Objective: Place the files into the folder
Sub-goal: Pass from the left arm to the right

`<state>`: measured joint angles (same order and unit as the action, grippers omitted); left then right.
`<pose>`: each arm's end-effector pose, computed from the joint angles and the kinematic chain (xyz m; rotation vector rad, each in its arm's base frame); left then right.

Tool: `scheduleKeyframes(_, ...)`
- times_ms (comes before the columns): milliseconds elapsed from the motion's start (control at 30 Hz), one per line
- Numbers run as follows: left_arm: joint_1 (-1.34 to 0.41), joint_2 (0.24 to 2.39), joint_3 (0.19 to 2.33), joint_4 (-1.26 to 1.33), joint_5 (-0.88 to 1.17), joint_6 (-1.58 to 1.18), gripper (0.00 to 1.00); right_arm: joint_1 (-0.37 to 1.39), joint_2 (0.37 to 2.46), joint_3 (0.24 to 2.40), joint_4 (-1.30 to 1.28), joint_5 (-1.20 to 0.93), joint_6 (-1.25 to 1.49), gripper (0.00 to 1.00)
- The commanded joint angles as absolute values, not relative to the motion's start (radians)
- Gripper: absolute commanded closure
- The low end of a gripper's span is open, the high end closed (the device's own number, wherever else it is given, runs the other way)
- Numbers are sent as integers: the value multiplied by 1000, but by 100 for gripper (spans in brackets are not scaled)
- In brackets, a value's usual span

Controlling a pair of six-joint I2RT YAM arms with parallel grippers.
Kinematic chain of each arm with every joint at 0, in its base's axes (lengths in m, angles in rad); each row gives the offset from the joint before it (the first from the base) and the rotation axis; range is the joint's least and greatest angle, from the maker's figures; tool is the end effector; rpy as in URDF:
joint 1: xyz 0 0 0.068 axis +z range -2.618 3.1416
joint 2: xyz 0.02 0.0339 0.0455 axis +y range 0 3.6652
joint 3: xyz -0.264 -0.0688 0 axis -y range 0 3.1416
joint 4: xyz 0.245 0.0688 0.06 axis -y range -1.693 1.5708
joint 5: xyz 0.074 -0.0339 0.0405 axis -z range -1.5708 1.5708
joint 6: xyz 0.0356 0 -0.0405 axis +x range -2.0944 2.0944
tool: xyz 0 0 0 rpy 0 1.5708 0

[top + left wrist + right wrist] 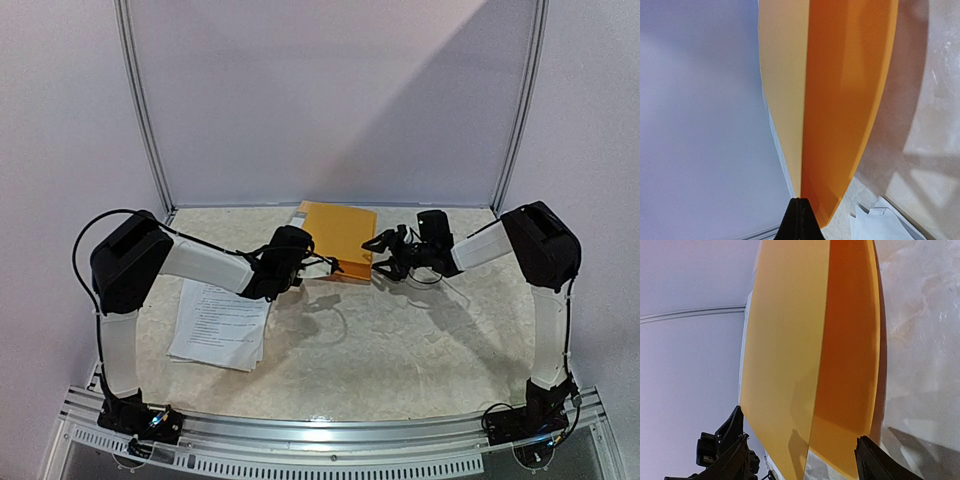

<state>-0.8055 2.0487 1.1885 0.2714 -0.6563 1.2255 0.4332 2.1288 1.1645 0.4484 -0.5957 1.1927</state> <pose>0.3147 -0.2963 0.1446 1.6089 1.4554 0.9486 0.3898 0.2023 0.1193 0.4865 2.3660 1.5077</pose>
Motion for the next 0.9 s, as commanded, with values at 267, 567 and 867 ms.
scheduleKeyframes(267,-795,2067,1200,271,-666,1215,100,451,2281,1331,586,-680,1252,51)
scheduleKeyframes(567,-799,1989,1339,-287,-546,979,36,430,2291,1310,691,-733,1328,100)
scheduleKeyframes(867,-725,1861,1598,-1023,17,685,9,410,1943,1408,-318,-518,625,100)
